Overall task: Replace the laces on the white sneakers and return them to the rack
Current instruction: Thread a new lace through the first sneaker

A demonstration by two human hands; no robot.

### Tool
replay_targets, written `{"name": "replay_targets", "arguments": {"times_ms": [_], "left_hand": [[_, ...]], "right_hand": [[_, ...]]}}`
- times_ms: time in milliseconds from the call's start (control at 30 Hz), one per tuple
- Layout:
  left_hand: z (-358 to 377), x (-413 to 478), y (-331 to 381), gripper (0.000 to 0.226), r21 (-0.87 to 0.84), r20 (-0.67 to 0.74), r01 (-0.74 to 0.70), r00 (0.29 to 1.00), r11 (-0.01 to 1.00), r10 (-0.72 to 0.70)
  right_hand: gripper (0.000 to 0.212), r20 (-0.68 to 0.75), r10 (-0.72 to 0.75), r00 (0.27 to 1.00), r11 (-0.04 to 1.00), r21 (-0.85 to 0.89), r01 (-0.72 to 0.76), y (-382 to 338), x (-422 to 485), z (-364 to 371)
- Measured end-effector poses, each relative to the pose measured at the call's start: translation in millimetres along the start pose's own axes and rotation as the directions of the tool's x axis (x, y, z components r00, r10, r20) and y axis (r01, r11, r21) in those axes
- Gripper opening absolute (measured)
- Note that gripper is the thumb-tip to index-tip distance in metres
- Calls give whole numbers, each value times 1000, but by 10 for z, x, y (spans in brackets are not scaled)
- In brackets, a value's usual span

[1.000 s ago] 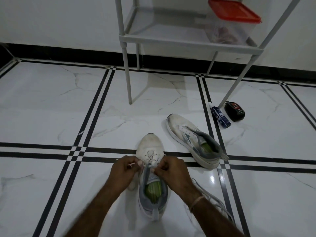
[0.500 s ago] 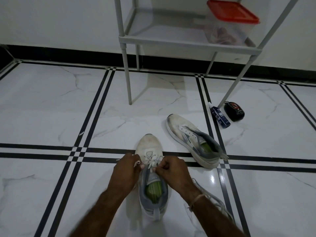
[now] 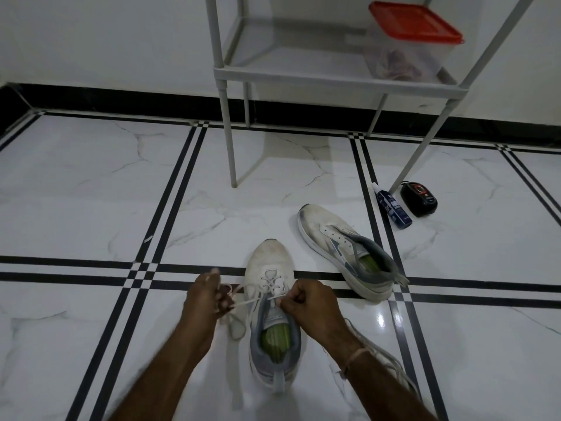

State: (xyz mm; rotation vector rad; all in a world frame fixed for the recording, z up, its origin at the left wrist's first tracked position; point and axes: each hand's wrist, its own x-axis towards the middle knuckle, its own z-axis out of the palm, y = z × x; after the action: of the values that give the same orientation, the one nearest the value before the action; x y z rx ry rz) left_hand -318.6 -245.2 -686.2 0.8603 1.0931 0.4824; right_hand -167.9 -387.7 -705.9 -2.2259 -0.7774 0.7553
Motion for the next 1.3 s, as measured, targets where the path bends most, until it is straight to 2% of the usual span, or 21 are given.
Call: {"name": "replay_targets", "arguments": {"times_ms": [33, 67, 100, 133, 167, 200, 233, 267, 300, 333, 400, 433, 533, 600, 633, 733, 867, 1000, 1033, 1200, 1300], "left_hand": [[-7, -8, -72, 24, 356, 27, -111, 994, 928, 109], [-11, -11, -161, 18, 623, 124, -231, 972, 748, 197], [-4, -7, -233, 16, 751, 227, -333, 941, 570, 252], [-10, 18, -302, 14, 789, 302, -406, 910, 461, 285], [-6, 47, -364, 13, 799, 320, -427, 898, 424, 302], [16, 43, -387, 12, 774, 292, -409, 908, 483, 301], [33, 45, -374, 13, 687, 190, -312, 949, 657, 252], [44, 29, -353, 17, 488, 84, -174, 985, 855, 153], [33, 37, -359, 21, 265, 24, -43, 999, 963, 38], [14, 44, -374, 23, 68, 2, 58, 998, 996, -58], [-34, 9, -422, 24, -113, 6, 142, 990, 983, -143], [-46, -8, -438, 25, -93, 14, 149, 989, 984, -149], [-26, -108, -504, 28, 200, -45, 177, 984, 964, -171], [-56, -120, -513, 30, 473, -100, 86, 994, 877, -44], [-52, -112, -508, 31, 525, -104, 36, 994, 850, 22], [54, -80, -397, 43, 532, -88, 38, 996, 846, 11], [188, 154, -388, 64, 696, -134, 66, 990, 715, 39], [237, 227, -380, 28, 782, -151, 8, 973, 623, 177], [230, 233, -385, 22, 785, -136, -13, 972, 620, 192], [234, 201, -315, 39, 687, -109, 19, 991, 726, 78], [279, 168, -258, 33, 614, -8, -145, 982, 776, 190]], "right_hand": [[25, 2, 1, 1000, 1000, -5, -1, 1, 3, 0], [26, 1, 2, 1000, 1000, -11, -2, 5, 7, 2], [26, -4, 5, 1000, 1000, -16, -5, 5, 10, 5], [26, -11, 8, 1000, 1000, -16, -9, 12, 11, 6], [26, -15, 14, 1000, 1000, -10, -14, 16, 14, 7], [27, -19, 20, 1000, 1000, -2, -20, 21, 14, 6], [28, -20, 21, 1000, 1000, 1, -21, 23, 16, 3], [30, -22, 19, 1000, 1000, -1, -19, 31, 16, 2], [31, -24, 20, 999, 1000, 1, -20, 35, 16, 5], [32, -27, 22, 999, 1000, 9, -22, 37, 16, 6], [33, -35, 13, 999, 1000, 0, -13, 28, 10, 24], [33, -37, 4, 999, 1000, -17, -4, 14, 14, 37], [32, -38, 16, 999, 1000, -18, -17, 6, 14, 37], [32, -38, 19, 999, 1000, -15, -19, 27, 7, 15], [32, -37, 16, 999, 1000, -24, -17, 34, 2, 6], [31, -41, 11, 999, 998, -69, -13, 10, -18, 16], [29, -5, -24, 1000, 987, -158, 23, -60, -34, 16], [34, -4, -17, 1000, 994, -109, 16, -24, -40, -7], [35, -8, -17, 1000, 995, -100, 16, -15, -42, -4], [30, 15, -37, 999, 994, -99, 38, -25, -48, 28], [10, -40, -128, 991, 991, 44, 130, -8, -25, 29]]}}
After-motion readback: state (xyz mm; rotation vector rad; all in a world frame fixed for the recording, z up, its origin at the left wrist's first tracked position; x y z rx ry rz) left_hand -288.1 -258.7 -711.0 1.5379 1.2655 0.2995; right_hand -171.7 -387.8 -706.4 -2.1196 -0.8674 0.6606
